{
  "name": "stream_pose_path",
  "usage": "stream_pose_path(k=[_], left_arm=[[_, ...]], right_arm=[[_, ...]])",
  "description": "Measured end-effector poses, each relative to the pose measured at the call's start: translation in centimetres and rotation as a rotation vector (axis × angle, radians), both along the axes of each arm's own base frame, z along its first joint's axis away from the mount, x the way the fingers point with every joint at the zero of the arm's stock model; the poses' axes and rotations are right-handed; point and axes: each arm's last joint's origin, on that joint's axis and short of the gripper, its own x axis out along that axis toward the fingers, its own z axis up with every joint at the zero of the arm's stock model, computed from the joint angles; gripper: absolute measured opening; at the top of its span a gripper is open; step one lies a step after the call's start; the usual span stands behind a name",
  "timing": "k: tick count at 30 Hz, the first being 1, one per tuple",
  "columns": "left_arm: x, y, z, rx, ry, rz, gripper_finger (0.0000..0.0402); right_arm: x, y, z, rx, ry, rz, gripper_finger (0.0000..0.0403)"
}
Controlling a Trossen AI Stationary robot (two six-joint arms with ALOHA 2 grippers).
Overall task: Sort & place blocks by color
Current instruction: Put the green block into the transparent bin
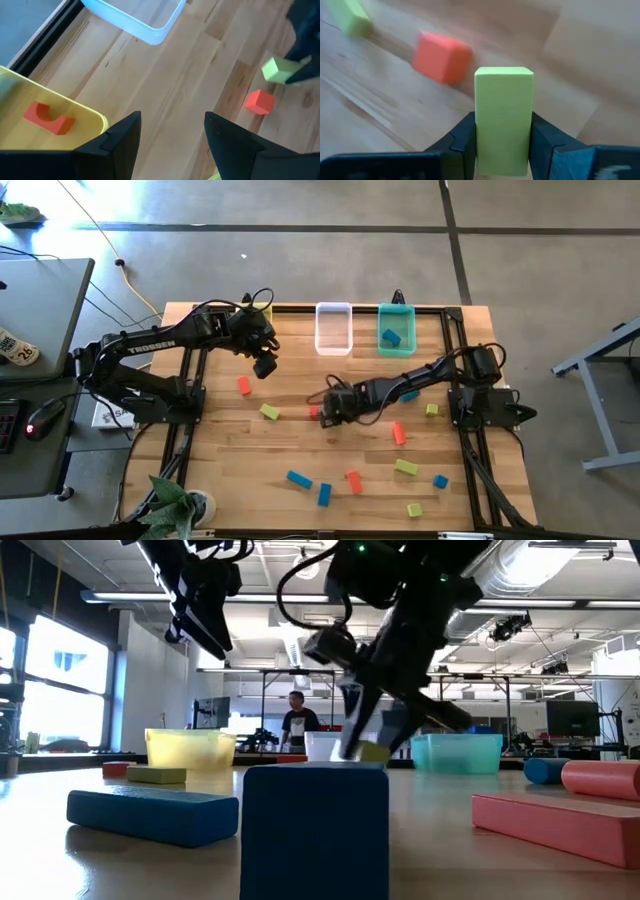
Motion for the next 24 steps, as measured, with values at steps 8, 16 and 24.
stream_pose_path(k=[8,16,24], left_arm=[[0.0,0.0,0.0,-0.029,-0.013,0.052,0.0207],[0.0,0.0,0.0,-0.08,-0.044,0.139,0.0207],[0.0,0.0,0.0,-0.137,-0.079,0.237,0.0207]], right_arm=[[-0.7,-5.8,4.2,-0.134,-0.13,0.095,0.0103],[-1.0,-12.4,7.4,-0.412,-0.324,0.198,0.0103],[-1.8,-17.0,8.3,-0.765,-0.275,0.266,0.0103]])
